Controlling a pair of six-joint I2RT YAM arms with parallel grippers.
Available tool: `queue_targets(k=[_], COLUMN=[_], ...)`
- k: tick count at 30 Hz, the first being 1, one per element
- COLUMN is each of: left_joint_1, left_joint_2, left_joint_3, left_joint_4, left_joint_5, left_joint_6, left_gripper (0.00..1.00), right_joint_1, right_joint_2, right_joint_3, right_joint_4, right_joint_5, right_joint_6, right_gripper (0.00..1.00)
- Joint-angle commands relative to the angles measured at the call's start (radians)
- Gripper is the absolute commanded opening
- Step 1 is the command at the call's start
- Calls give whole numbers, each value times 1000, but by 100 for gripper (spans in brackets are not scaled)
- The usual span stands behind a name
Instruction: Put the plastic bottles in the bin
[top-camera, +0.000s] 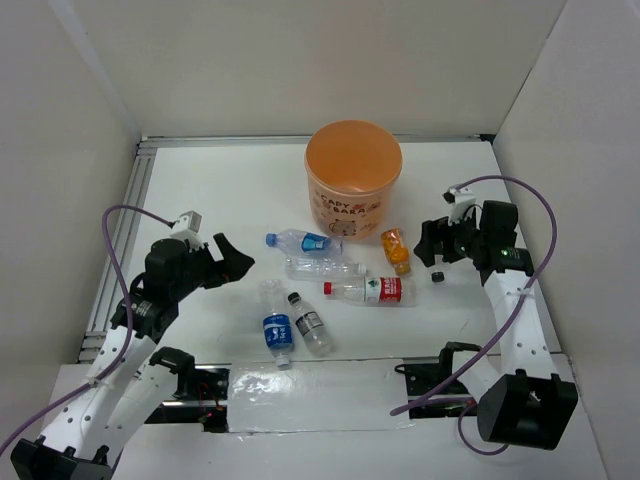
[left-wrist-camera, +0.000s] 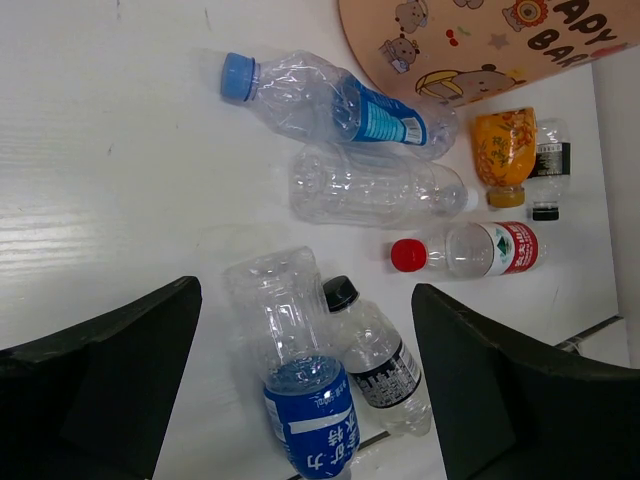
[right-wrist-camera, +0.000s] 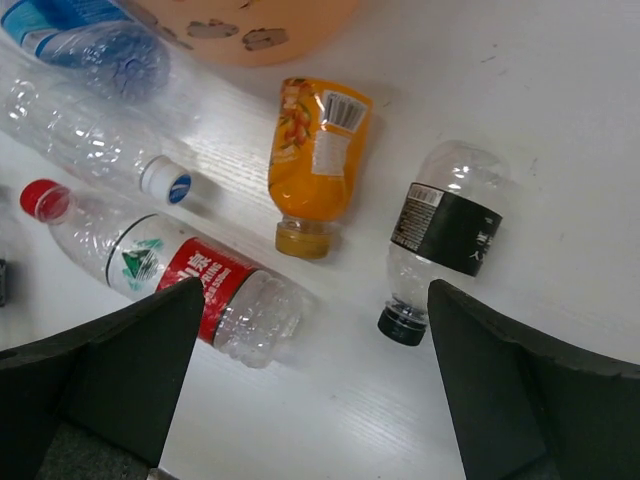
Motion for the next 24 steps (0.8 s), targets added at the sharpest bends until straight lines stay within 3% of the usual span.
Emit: queue_targets(k=[1, 10, 12, 13, 14, 16, 17, 18, 20, 21, 23, 24], left_joint_1=[-1, -1, -1, -1, -1, -1, -1, -1, -1, -1, -10, -10], left_joint_2=[-8, -8, -8, -8, -8, 2, 14, 14, 37, 37, 48, 48], left_joint_3=[0, 19, 19, 19, 19, 19, 28, 28, 37, 37, 48, 48], left_joint_4=[61, 61, 61, 61, 61, 61, 38, 29, 10, -22, -57, -71], left_joint_5=[14, 23, 23, 32, 32, 42, 51, 51, 63, 72, 72, 60], left_joint_6=[-8, 12, 12, 12, 12, 12, 12, 12, 12, -2, -2, -13], left_gripper=[99, 99, 99, 98, 95, 63, 54, 51, 63, 74, 95, 97], right_joint_1=[6, 6, 6, 6, 6, 49, 72, 122, 188, 260, 291, 308], right_joint_2=[-39, -76, -62, -50, -19, 16, 44, 44, 58, 67, 99, 111], right_joint_3=[21, -19, -4, 6, 16, 53, 62, 72, 72, 72, 72, 72], right_joint_4=[77, 89, -7, -55, -139, -234, -247, -247, -236, -223, -175, -166], right_joint_5=[67, -33, -105, -197, -230, -265, -265, -256, -227, -212, -176, -155], right_joint_6=[49, 16, -181, -249, -354, -436, -475, -486, -480, -480, -466, -478], right_gripper=[100, 100, 98, 85, 77, 67, 67, 70, 83, 87, 98, 100])
